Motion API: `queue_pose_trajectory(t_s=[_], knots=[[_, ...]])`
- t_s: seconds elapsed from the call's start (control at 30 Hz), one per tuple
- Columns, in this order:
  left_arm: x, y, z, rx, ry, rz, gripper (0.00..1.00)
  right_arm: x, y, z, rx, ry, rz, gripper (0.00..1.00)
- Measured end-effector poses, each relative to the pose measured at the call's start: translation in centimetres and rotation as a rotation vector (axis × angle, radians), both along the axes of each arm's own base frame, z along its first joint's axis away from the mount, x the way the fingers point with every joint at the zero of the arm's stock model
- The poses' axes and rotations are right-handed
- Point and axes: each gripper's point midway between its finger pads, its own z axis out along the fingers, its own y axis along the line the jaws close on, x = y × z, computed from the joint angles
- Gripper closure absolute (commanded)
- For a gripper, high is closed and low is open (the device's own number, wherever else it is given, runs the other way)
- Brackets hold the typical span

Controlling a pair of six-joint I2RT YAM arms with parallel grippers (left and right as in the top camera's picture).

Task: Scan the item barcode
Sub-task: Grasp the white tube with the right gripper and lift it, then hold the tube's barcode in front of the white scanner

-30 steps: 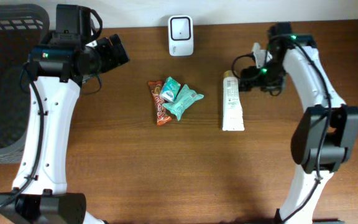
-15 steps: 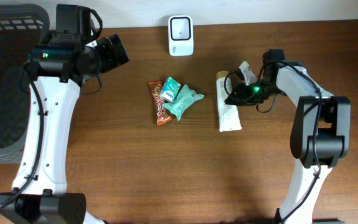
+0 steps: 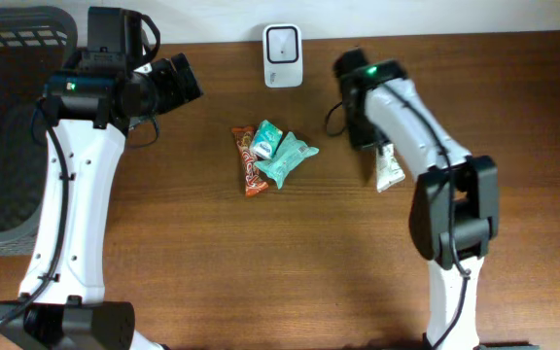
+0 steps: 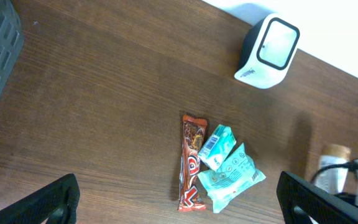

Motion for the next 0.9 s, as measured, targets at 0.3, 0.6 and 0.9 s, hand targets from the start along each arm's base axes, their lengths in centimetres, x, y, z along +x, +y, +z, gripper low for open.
queue_pose_trajectory(t_s=[0.3, 0.6, 0.9], knots=[[0.0, 0.0, 0.0, 0.0, 0.0, 0.0, 0.01, -1.9, 5.9, -3.6, 0.067, -0.003, 0.057, 0.47], [0.0, 0.0, 0.0, 0.0, 0.0, 0.0, 0.01, 1.3, 5.0, 6.1, 0.373, -0.018, 0.018, 0.08], [0.0, 0.0, 0.0, 0.0, 0.0, 0.0, 0.01, -0.6, 3.1, -1.4, 0.565, 0.131, 0.038, 0.36]])
